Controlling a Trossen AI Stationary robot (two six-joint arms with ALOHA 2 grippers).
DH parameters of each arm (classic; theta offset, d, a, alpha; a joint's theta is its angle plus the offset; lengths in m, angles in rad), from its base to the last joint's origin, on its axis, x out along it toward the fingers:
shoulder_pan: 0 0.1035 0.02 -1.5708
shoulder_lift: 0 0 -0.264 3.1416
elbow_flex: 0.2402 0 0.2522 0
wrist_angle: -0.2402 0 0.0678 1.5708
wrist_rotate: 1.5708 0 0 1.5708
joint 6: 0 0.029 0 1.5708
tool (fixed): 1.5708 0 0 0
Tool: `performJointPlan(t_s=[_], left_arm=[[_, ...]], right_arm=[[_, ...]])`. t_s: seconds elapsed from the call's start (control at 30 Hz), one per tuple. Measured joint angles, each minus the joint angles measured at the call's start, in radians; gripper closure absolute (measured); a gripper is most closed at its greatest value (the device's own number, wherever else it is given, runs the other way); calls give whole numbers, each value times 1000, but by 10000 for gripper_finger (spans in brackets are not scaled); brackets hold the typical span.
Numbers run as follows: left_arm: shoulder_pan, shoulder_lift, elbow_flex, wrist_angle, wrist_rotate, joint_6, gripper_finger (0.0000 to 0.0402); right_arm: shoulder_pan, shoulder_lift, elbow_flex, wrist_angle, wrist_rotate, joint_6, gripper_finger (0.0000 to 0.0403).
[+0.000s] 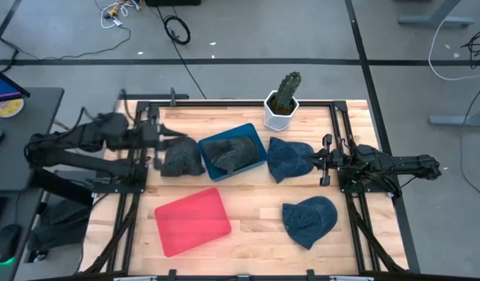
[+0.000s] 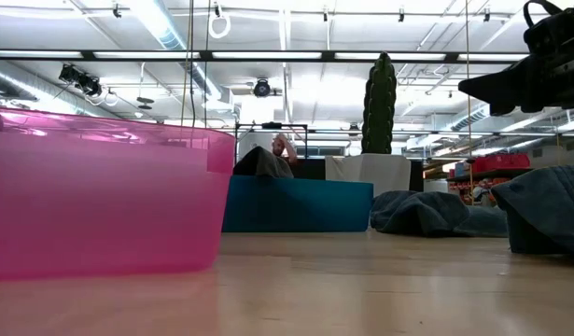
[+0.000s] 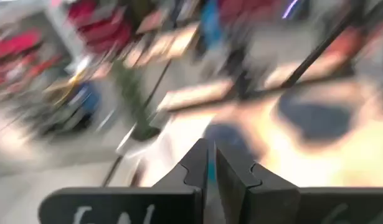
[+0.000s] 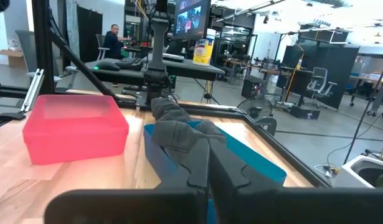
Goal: Pick & Place hat
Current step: Put the gray cap into the blue bin
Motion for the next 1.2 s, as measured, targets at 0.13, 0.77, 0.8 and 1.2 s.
performJointPlan(t_s=[0.13, 0.77, 0.8, 1.2], left_arm=[[-17, 138, 68, -228, -316, 40, 371], [-173, 550, 479, -1009, -270, -832, 371], [-187, 552, 479, -1039, -247, -847, 371], [-260, 581, 413, -1070, -174, -892, 279]], right_arm=[[0, 0, 0, 0, 0, 0, 395], [0, 0, 0, 0, 0, 0, 395], [0, 0, 0, 0, 0, 0, 395], [0, 0, 0, 0, 0, 0, 395]])
